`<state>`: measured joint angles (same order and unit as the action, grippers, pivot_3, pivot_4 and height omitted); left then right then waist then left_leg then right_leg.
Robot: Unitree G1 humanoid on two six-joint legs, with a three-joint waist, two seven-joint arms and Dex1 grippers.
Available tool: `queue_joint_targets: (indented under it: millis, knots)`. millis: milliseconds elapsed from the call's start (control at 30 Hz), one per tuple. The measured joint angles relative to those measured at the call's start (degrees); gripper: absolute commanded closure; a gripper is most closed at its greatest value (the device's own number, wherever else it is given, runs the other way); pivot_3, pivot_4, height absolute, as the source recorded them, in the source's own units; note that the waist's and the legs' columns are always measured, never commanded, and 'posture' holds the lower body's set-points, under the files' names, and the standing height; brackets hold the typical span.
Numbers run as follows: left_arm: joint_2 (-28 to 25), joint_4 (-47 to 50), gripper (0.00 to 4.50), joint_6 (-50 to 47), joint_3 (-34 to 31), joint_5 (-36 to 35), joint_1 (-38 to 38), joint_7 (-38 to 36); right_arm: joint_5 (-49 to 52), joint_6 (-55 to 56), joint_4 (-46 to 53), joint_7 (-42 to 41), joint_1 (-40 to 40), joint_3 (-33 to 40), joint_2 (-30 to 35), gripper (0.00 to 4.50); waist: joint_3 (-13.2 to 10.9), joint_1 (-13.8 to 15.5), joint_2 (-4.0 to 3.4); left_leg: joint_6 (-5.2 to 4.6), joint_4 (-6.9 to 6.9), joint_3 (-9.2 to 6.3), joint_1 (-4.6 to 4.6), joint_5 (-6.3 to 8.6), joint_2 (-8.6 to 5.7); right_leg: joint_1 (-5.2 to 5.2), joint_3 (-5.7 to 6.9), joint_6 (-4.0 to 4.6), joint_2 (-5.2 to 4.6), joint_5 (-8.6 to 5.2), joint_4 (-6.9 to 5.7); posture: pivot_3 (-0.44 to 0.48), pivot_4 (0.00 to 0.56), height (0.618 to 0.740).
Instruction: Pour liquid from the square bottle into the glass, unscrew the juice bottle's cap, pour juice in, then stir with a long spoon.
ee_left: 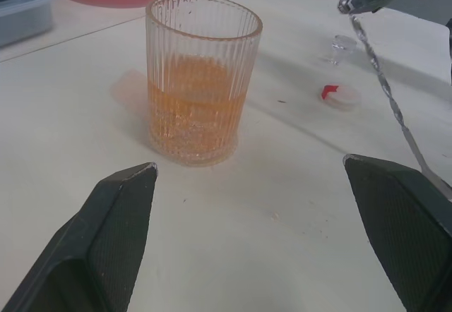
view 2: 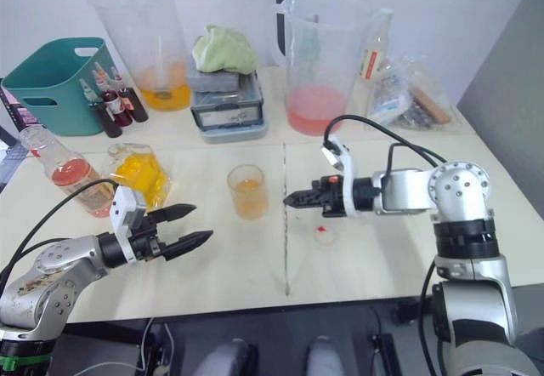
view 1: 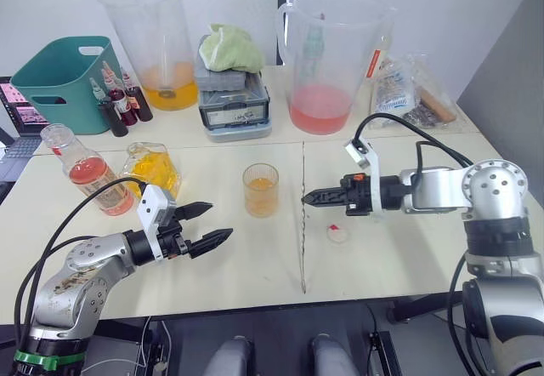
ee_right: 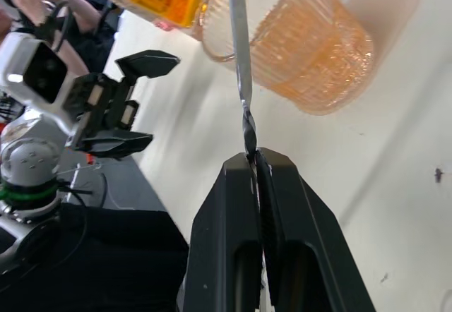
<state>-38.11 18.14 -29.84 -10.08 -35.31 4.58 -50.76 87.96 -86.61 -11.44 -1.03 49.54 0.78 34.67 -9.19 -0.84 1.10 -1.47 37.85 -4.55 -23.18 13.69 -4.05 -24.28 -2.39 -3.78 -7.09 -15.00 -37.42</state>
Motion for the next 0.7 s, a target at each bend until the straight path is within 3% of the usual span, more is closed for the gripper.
queue_joint_targets:
  millis: [367,667,700]
  knots:
    - [0.1,0.0,0.02,-0.1,-0.1,-0.1,-0.2,0.2,-20.5,1.5,-14.6,6.0,1.1,2.5,-8.3,4.5,0.0,0.0,0.0,-0.01,0.02,0.01,-0.06,0.0,-0.04,-0.05,0.01,-0.06,-0.03,0.04,-0.04,0.0,0.15,0.74]
    - [0.2,0.0,0.02,-0.1,-0.1,-0.2,-0.5,0.5,-30.9,3.8,-16.1,3.1,2.2,7.2,-12.8,4.5,0.0,-0.4,0.0,0.0,0.02,0.02,0.03,0.0,-0.03,-0.01,0.0,-0.06,0.0,0.05,-0.13,0.0,0.15,0.74]
    - [0.2,0.0,0.0,-0.1,-0.1,-0.2,-0.7,0.5,-31.6,3.9,-16.1,3.0,2.2,7.8,-13.2,4.19,0.0,-0.4,0.0,0.0,0.02,0.02,0.03,0.0,-0.03,-0.01,0.0,-0.06,0.0,0.05,-0.14,0.0,0.15,0.74]
